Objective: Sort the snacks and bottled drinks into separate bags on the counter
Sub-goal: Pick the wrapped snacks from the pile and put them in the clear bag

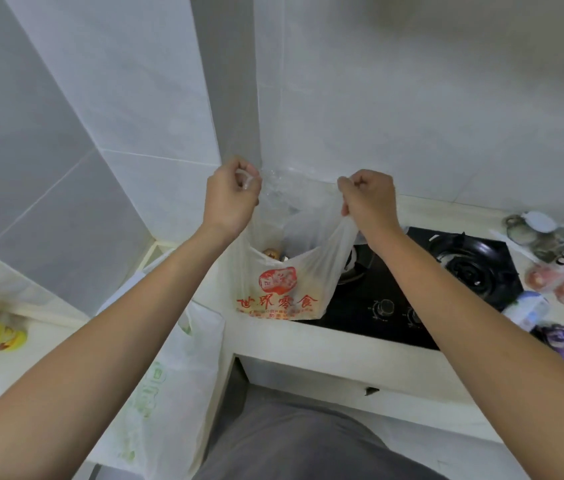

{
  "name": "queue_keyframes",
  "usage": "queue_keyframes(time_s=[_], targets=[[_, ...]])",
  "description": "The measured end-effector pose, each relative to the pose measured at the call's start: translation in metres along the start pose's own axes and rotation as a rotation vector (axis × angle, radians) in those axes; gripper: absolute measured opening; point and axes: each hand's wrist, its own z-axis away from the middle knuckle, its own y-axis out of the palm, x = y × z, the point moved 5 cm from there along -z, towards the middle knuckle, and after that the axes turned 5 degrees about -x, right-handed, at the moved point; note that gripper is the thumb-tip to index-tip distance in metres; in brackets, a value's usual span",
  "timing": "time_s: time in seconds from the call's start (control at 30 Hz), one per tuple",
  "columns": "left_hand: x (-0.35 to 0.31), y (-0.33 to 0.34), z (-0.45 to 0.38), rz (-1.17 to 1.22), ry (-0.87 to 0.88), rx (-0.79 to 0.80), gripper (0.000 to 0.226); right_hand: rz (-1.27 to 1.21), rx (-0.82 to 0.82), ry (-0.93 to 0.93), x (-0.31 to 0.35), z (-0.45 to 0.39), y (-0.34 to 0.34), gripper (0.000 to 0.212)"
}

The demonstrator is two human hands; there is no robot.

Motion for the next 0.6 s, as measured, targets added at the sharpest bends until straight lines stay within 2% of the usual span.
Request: queue_keyframes(time_s=[0.07, 0.27, 0.33, 0.5, 0.6], targets=[[-0.011, -0.001, -0.003, 0.028, 0.021, -0.03, 0.012, -0.008, -0.02, -0.042, 0.01, -0.001, -0.004, 0.028], [-0.02, 0.007, -0.002, 0.011, 0.026, -0.009, 0.01, -0.01, -0.039, -0.006, 0.013, 0.006, -0.016, 0.029], [-0.029, 0.008, -0.004, 0.035, 0.031, -0.016, 0.003, -0.029, -0.081, -0.032, 0.02, 0.01, -0.023, 0.029], [-0.071, 0.017, -0.007, 0.104, 0.085, -0.027, 0.012, -0.111, -0.208, -0.074, 0.042, 0.01, -0.053, 0.033], [-0.101, 0.029, -0.001, 0.139, 0.119, -0.006, 0.01, -0.132, -0.244, -0.115, 0.056, 0.007, -0.077, 0.032]])
